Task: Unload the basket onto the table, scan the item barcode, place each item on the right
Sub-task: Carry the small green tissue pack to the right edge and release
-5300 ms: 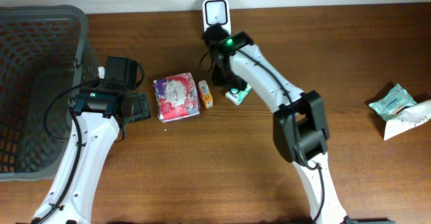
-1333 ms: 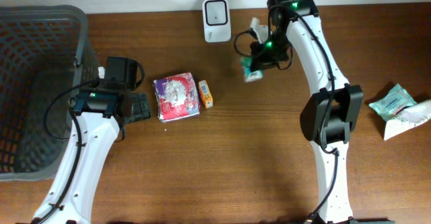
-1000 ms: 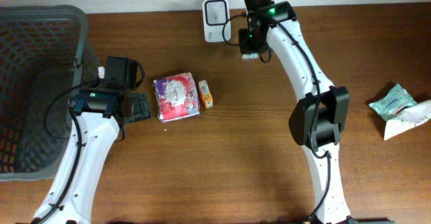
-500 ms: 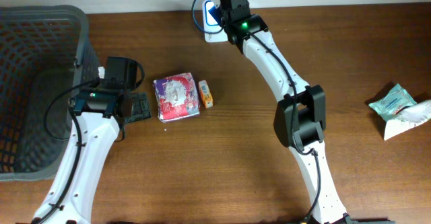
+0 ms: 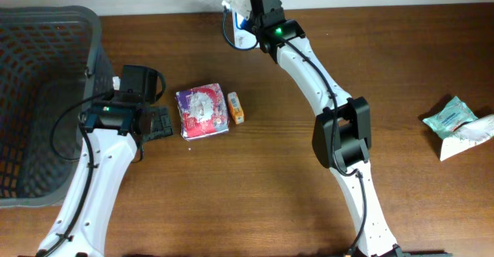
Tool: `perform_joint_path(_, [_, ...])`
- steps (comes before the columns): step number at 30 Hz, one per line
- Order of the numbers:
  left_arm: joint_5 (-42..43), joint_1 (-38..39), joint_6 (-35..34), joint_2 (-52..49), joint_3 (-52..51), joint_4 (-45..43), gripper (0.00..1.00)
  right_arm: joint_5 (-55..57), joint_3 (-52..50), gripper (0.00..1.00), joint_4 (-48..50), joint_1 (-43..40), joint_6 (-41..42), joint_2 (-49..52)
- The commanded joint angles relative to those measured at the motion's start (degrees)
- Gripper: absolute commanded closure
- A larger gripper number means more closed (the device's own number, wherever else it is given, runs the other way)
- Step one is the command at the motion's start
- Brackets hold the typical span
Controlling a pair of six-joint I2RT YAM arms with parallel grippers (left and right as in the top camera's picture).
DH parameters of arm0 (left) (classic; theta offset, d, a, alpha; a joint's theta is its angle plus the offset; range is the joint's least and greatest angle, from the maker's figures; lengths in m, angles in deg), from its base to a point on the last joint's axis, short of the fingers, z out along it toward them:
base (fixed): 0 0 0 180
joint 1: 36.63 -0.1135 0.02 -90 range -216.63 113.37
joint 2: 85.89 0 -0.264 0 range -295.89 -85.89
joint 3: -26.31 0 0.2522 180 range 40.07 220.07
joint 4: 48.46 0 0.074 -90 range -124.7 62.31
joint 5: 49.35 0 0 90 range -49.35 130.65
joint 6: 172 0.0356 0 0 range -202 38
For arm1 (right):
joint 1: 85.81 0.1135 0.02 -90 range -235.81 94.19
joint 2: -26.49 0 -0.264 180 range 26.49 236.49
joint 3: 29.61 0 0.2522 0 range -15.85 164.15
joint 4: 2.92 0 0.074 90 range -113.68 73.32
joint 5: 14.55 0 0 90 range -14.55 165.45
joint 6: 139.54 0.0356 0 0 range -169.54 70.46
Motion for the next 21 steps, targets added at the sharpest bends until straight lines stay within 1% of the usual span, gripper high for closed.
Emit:
perform_joint_path(1, [0.0,-0.2,-0.6,0.2,0.0,-0.1,0.01,-0.7,0.0,0.96,-0.3,0.3,-3.7,2.2])
perform_joint_path(5, [0.0,-0.2,-0.6,0.2,0.0,-0.1,0.01,0.0,0.0,0.96,-0.8,0.3,-2.6,2.0])
perform_joint_path(6, [0.0,-0.2,-0.6,0.2,0.0,-0.1,0.01,0.0,0.0,0.96,-0.6,0.1,0.0,1.6])
perform_joint_path(9, [0.0,-0.2,-0.6,0.2,0.0,-0.1,0.01,2.5,0.1,0.96,0.3,-1.4,13.6,-1.1])
perform_joint_path(12, [0.0,-0.2,-0.6,0.2,0.0,-0.1,0.01,11.4,0.1,0.96,-1.2,-4.3,24.3,-5.5])
perform_joint_path(13, [0.0,-0.2,-0.6,0.2,0.0,-0.1,0.01,12.0,0.1,0.96,-4.3,-6.0,28.7,-7.5])
perform_joint_path(15, [0.0,-0.2,-0.6,0.2,0.0,-0.1,0.01,12.4,0.1,0.96,-13.5,-10.3,39.4,-11.0])
perform_joint_path(16, [0.0,-0.2,-0.6,0.2,0.0,-0.1,0.01,12.8,0.1,0.96,-19.0,-12.9,45.2,-11.8])
perform_joint_path(17, [0.0,-0.2,-0.6,0.2,0.0,-0.1,0.01,12.8,0.1,0.96,-23.5,-14.9,49.0,-12.1])
perform_joint_path(19, [0.0,-0.2,-0.6,0.2,0.0,-0.1,0.01,12.8,0.1,0.96,-34.8,-19.9,52.3,-12.1])
perform_joint_path(21, [0.0,-0.2,-0.6,0.2,0.0,-0.1,0.01,12.8,0.1,0.96,-45.4,-25.4,52.4,-12.0])
